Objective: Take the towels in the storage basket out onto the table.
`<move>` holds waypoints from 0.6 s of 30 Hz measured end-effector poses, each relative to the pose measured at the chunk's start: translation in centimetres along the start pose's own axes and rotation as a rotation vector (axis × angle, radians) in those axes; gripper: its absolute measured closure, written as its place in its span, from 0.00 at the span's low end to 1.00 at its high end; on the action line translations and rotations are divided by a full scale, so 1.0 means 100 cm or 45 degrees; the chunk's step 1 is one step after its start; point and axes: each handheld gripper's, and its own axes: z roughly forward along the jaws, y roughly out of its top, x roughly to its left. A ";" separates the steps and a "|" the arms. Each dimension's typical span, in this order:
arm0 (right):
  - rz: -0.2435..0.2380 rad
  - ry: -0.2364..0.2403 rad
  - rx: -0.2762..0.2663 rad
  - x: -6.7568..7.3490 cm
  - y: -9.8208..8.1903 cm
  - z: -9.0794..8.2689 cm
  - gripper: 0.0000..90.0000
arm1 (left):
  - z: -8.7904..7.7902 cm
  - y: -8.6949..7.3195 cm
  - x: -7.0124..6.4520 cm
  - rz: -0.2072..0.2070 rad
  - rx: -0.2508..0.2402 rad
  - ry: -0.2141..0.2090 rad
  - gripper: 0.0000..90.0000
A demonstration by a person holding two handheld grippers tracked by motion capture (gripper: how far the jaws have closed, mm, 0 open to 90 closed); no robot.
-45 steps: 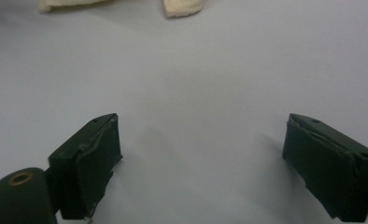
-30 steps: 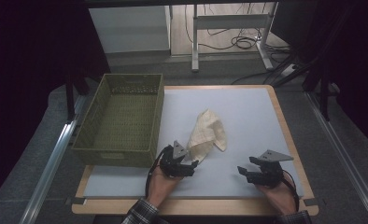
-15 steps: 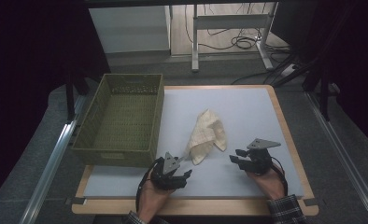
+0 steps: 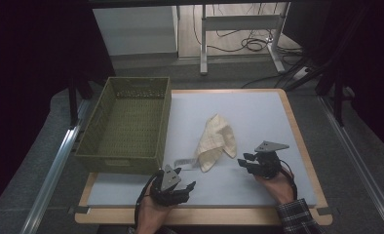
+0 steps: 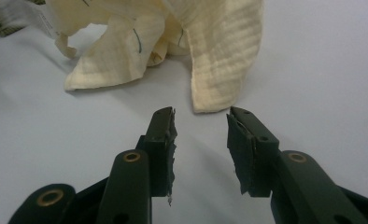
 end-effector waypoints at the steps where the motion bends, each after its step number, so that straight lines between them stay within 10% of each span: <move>1: 0.000 -0.001 0.004 0.000 0.000 0.000 0.68 | 0.000 0.000 0.000 -0.004 0.003 -0.009 0.37; 18: -0.017 0.039 0.018 -0.001 0.019 0.033 0.68 | 0.090 0.035 -0.008 0.129 0.149 -0.057 0.46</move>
